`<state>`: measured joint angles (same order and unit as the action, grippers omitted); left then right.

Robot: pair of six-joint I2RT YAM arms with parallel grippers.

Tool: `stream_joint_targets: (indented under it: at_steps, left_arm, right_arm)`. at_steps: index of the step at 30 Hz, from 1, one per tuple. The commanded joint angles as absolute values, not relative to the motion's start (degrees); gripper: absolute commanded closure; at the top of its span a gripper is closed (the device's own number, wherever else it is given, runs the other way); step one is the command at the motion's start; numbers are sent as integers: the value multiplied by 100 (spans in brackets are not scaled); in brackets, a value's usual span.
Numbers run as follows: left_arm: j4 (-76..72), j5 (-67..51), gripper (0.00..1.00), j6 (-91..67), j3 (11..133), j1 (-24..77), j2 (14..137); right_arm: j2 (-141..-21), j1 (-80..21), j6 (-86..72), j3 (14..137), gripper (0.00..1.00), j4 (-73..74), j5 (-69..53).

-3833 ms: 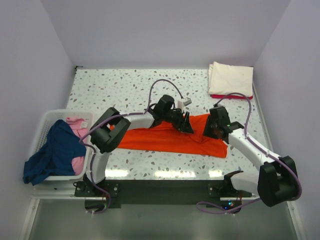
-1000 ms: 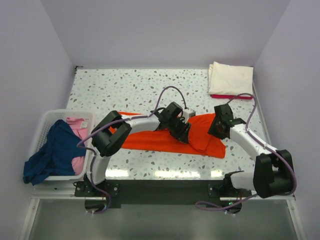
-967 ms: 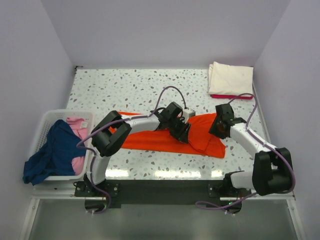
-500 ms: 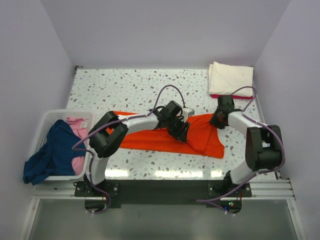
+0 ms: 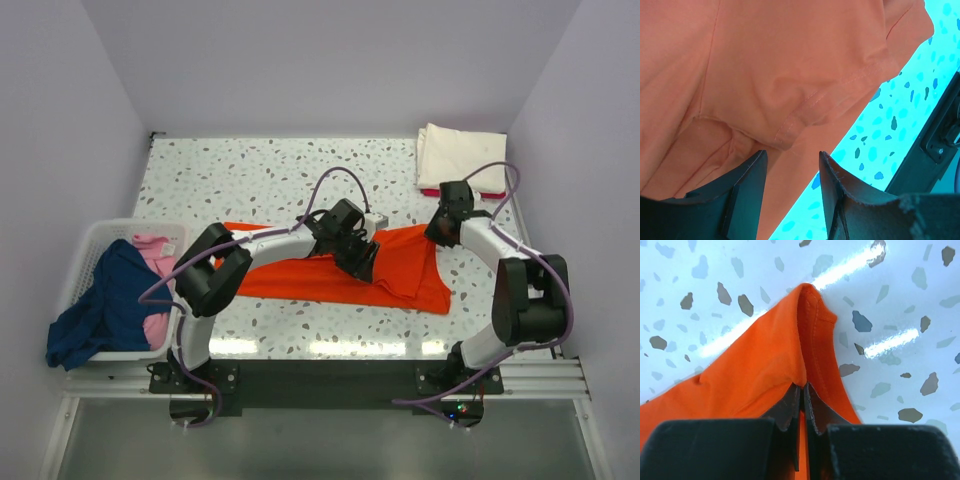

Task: Fold and stack the t-shirts
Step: Fold the tshirt

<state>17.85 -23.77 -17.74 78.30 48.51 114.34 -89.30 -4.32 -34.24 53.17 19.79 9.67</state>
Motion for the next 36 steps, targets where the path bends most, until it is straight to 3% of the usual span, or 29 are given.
stream_joint_targets:
  at_steps: [1, 4, 7, 8, 13, 24, 31, 36]
  left_arm:
    - [1802, -2356, 49, -1687, 8024, 4843, 11259]
    - [1828, -2320, 46, -1696, 8051, 4843, 11259]
    - [1802, -2285, 43, -1775, 8033, 4843, 11285]
    - [1784, -2303, 43, -1801, 8033, 4843, 11303]
    - [1512, -2391, 43, -2038, 7989, 4860, 11417]
    - [1265, -2321, 50, -2285, 8059, 4957, 11672]
    - [1371, -1978, 53, -2312, 8095, 5018, 11716]
    - [1424, -1758, 66, -2338, 8095, 5045, 11716]
  right_arm:
    - [-8806, -369, -3235, 5616, 97, 2039, 1283]
    - [-8930, -369, -3191, 5704, 95, 2083, 1152]
    - [-8860, -369, -3164, 5678, 84, 2136, 1143]
    - [-8816, -369, -3164, 5643, 75, 2205, 1143]
    - [-8333, -360, -3112, 5432, 60, 2373, 1037]
    - [-7130, -448, -3085, 4729, 60, 2522, 194]
    - [-6645, -1176, -3401, 4211, 60, 2514, 88]
    - [-6618, -1555, -3577, 3903, 61, 2391, 194]
